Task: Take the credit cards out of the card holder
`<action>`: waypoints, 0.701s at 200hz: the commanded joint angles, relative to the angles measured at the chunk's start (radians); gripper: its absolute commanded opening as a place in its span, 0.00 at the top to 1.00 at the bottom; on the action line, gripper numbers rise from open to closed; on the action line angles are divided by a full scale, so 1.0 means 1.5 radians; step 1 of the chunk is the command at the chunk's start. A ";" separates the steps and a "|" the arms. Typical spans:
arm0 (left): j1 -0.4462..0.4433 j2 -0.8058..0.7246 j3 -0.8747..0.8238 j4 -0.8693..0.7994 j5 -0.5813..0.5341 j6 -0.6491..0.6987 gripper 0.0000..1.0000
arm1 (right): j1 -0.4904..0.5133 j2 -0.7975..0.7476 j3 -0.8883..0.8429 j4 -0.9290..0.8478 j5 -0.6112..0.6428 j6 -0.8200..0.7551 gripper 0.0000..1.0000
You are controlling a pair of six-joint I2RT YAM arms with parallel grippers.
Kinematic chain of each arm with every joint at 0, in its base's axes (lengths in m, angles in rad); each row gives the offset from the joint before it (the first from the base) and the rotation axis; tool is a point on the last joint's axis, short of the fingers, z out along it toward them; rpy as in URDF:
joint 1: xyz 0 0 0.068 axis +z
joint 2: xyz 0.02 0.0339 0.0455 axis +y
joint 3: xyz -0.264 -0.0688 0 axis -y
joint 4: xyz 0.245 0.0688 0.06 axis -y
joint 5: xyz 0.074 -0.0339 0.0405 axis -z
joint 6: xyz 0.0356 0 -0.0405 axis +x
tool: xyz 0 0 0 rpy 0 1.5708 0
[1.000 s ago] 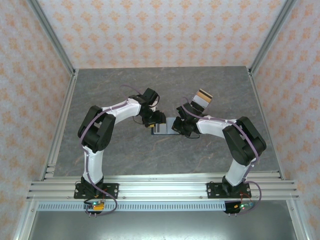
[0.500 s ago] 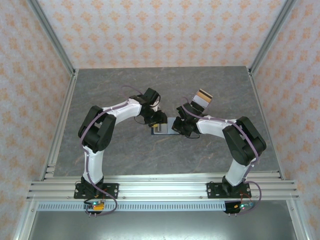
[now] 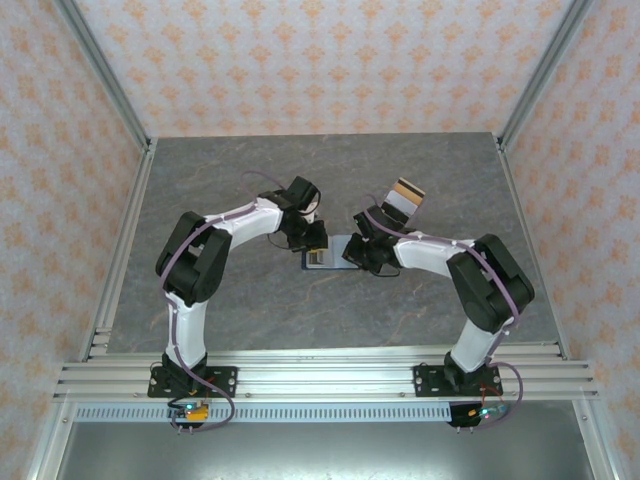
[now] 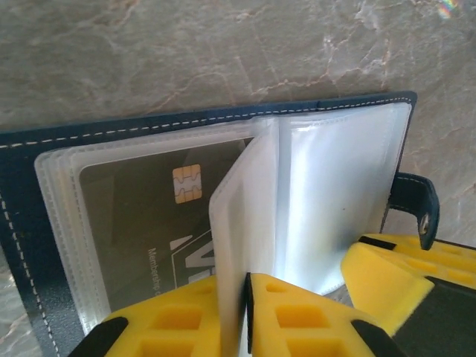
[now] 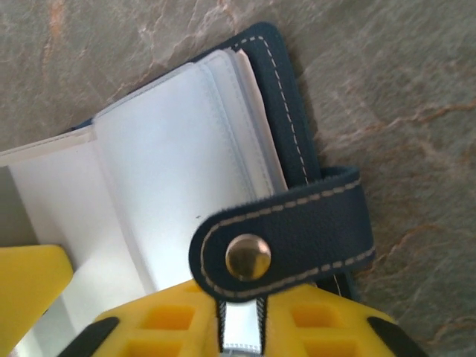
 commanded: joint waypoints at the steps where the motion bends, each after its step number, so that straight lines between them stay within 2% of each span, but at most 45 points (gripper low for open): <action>1: -0.003 -0.055 -0.017 -0.066 -0.083 0.045 0.88 | 0.004 -0.051 -0.028 0.026 -0.043 0.021 0.74; 47: -0.003 -0.094 -0.041 -0.097 -0.113 0.063 0.88 | 0.005 -0.120 -0.067 0.036 -0.054 0.030 0.69; 63: -0.003 -0.097 -0.048 -0.068 -0.064 0.054 0.79 | 0.006 -0.146 -0.078 0.031 -0.039 0.029 0.68; 77: -0.003 -0.096 -0.057 -0.018 0.000 0.033 0.64 | 0.005 -0.165 -0.083 0.027 -0.022 0.027 0.67; 104: -0.005 -0.087 -0.064 0.061 0.081 -0.018 0.45 | 0.005 -0.192 -0.083 0.008 0.004 0.018 0.67; 140: -0.004 -0.079 -0.069 0.106 0.113 -0.051 0.38 | 0.005 -0.206 -0.077 -0.012 0.026 -0.004 0.68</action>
